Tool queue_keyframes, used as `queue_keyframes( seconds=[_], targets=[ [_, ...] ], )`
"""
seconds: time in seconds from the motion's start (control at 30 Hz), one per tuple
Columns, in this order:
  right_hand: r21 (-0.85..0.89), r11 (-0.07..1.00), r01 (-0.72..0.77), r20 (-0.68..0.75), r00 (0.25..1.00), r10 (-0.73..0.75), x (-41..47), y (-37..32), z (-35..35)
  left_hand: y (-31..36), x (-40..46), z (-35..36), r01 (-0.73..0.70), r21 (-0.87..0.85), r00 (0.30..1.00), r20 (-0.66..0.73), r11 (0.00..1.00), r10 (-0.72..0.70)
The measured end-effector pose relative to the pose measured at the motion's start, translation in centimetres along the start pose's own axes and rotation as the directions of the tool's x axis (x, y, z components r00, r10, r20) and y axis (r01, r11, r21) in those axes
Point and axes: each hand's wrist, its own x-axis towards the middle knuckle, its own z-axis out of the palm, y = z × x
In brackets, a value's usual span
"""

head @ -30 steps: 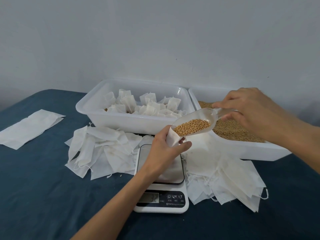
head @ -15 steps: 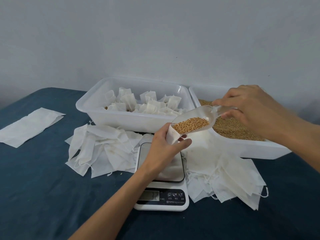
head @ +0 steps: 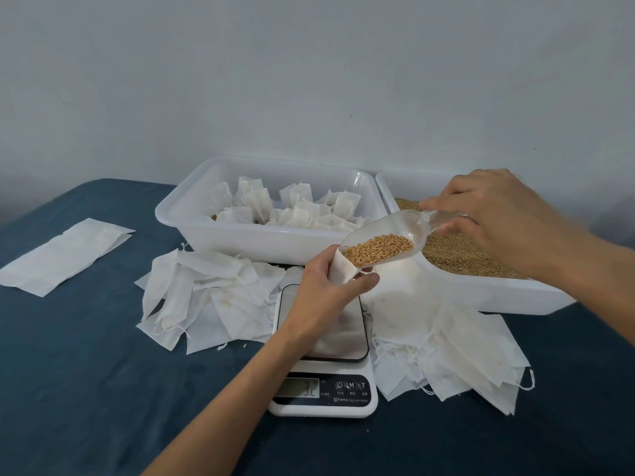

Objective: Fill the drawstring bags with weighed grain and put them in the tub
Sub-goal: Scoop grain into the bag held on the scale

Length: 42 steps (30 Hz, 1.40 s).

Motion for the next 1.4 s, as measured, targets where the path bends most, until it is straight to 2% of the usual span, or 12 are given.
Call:
queue_keyframes(
  seconds=[0.6, 0.87, 1.4],
  targets=[
    [-0.013, 0.999, -0.05, 0.002, 0.999, 0.05, -0.5, -0.3, 0.2, 0.5, 1.0, -1.2, 0.091, -0.015, 0.983, 0.161, 0.996, -0.087],
    [-0.055, 0.998, -0.043, 0.016, 0.999, 0.044, -0.8, -0.9, 0.1, 0.4, 0.6, -1.9, 0.081, -0.006, 0.97, 0.229, 0.997, -0.078],
    [-0.125, 0.992, -0.005, -0.031, 1.0, 0.001, -1.0, -1.2, 0.6, 0.4, 0.4, -2.3, 0.078, -0.012, 0.974, 0.215, 0.997, -0.074]
  ],
)
